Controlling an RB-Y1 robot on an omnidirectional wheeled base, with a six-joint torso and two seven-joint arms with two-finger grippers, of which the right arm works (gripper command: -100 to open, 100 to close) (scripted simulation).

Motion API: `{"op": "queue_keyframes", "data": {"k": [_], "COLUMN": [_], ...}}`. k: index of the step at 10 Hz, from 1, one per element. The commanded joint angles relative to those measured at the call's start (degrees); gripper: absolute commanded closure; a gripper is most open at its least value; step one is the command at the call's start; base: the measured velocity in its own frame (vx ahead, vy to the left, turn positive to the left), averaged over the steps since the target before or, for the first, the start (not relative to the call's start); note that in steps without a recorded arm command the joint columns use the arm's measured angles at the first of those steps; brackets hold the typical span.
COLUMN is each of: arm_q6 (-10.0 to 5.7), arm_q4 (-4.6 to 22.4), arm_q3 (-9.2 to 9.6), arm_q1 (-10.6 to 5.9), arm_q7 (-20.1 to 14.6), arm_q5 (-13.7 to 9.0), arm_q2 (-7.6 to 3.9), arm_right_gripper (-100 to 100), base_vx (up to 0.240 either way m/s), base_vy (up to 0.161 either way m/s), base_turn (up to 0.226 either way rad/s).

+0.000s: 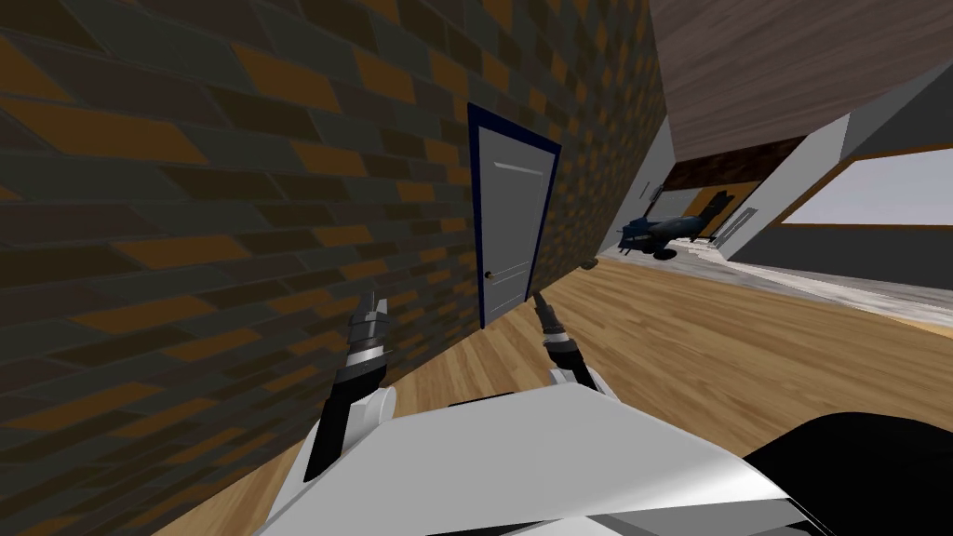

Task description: Pull the door open

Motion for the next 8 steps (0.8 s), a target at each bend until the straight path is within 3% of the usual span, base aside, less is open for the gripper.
{"op": "queue_keyframes", "data": {"k": [1,8], "arm_q6": [-0.39,-2.19], "arm_q4": [1.1,7.5], "arm_q3": [0.26,1.19], "arm_q1": [0.33,0.32], "arm_q7": [1.8,9.5], "arm_q5": [0.3,1.6], "arm_q2": [-0.14,-0.52], "arm_right_gripper": [-100,-100], "base_vx": [0.104,0.100], "base_vy": [-0.005,-0.013], "base_turn": [0.067,0.066]}}
